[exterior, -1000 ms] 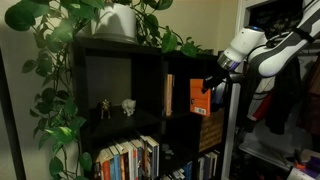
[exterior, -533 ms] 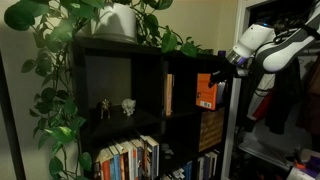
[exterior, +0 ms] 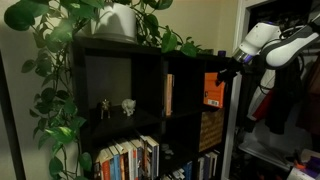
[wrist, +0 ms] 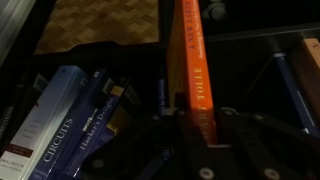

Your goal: Pick up the orange book from the upper middle shelf and place it on the upper right shelf

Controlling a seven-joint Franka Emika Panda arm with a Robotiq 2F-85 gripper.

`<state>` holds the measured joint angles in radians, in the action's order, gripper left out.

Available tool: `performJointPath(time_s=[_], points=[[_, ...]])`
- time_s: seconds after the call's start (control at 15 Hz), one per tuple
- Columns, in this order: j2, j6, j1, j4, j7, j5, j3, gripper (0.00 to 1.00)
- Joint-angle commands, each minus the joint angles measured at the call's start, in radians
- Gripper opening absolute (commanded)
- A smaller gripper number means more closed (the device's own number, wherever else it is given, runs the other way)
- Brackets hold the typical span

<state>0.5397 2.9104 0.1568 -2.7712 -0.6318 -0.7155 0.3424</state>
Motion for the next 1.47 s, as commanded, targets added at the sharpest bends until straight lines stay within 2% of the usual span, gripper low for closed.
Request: performJointPath(time_s=[0.0, 0.27, 0.47, 0.8, 1.0, 1.07, 1.13, 1.4], points=[[0.082, -0.081, 0.024, -0.008, 0.039, -0.006, 0.044, 0.05], [0.100, -0.084, 0.004, -0.006, 0.059, -0.028, 0.053, 0.06], [0.066, -0.018, -0.026, -0.006, 0.060, -0.052, 0.051, 0.06], [-0.042, 0.117, -0.064, 0.031, 0.050, -0.122, 0.072, 0.06], [-0.123, 0.205, -0.102, 0.066, 0.026, -0.154, 0.059, 0.06], [-0.067, 0.139, -0.070, 0.023, 0.044, -0.120, 0.071, 0.06], [-0.085, 0.145, -0.074, 0.029, 0.044, -0.121, 0.071, 0.20], [-0.097, 0.144, -0.073, 0.025, 0.044, -0.120, 0.070, 0.20]])
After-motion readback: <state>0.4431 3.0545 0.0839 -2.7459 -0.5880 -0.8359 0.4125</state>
